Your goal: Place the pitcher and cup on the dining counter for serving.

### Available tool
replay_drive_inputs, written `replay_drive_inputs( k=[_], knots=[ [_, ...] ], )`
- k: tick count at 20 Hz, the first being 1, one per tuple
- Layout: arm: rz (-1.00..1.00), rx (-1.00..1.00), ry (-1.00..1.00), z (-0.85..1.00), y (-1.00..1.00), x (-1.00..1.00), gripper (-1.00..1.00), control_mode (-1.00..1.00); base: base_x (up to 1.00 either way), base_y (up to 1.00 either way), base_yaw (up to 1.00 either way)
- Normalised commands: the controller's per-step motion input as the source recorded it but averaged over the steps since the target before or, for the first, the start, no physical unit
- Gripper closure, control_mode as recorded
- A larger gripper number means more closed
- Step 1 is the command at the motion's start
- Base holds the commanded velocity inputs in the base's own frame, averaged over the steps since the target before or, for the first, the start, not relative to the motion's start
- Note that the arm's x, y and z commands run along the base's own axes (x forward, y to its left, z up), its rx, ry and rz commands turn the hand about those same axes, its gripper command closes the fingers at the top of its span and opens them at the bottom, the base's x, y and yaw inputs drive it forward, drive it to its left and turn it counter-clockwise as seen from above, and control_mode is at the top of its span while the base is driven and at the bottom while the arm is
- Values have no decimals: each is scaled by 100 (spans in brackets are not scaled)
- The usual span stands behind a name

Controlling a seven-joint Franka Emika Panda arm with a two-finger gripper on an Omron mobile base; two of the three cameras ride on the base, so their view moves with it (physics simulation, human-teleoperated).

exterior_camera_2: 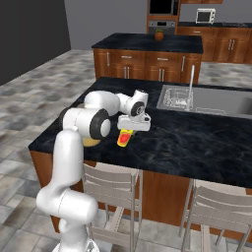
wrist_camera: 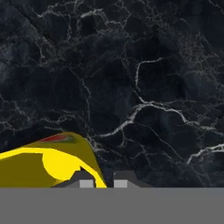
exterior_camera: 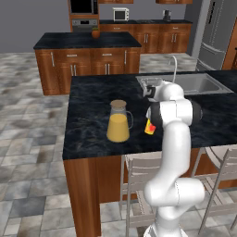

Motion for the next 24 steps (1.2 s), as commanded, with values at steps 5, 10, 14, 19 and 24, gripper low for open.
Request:
replay_drive_inputs(
  k=[5, 10, 14, 19, 24],
  knots=[
    [7, -4, -8, -24, 1, 16, -100, -100, 0, 0, 0],
    [4, -7, -15, 0, 7, -4, -100, -100, 0, 0, 0],
    [0, -9, -14, 4, 23, -22, -100, -100, 0, 0, 0],
    [0, -8, -9, 9, 27, -27, -100, -100, 0, 0, 0],
    [0, -6, -8, 25, 27, -28, -100, -100, 0, 0, 0]
  ],
)
